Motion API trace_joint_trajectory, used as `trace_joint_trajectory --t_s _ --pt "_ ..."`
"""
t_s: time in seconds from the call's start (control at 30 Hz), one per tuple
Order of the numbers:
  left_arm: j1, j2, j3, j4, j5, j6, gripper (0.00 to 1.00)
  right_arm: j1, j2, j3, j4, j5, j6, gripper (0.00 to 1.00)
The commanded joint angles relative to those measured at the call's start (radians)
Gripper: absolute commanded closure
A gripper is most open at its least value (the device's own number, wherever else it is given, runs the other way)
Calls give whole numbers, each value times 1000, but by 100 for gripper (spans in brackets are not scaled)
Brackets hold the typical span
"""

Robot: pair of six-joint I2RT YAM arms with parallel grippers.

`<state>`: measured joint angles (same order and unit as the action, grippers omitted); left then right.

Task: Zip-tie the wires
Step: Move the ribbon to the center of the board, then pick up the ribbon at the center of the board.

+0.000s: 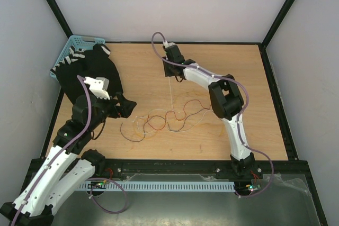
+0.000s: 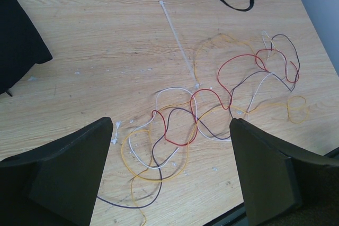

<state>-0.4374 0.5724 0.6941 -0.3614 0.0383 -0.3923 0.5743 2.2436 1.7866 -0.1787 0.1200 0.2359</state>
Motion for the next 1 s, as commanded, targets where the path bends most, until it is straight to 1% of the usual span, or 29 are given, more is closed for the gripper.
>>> trace_joint_trajectory --t_s 0.0,0.2,0.57,0.77,0.87,0.97 --pt "9 -4 -6 13 19 -5 6 1 73 44 -58 -13 18 60" --pt "14 -2 -10 13 24 -4 6 1 111 77 -71 -4 22 60" --pt "29 -4 -11 14 41 -1 6 2 131 77 -88 16 11 60" --pt "37 -5 -11 13 50 -1 6 4 142 80 -90 19 1 65" --pt "41 -6 -11 13 51 -1 6 5 147 87 -90 6 -1 73" --pt "44 -5 -9 14 54 -2 6 4 144 96 -90 -17 -3 87"
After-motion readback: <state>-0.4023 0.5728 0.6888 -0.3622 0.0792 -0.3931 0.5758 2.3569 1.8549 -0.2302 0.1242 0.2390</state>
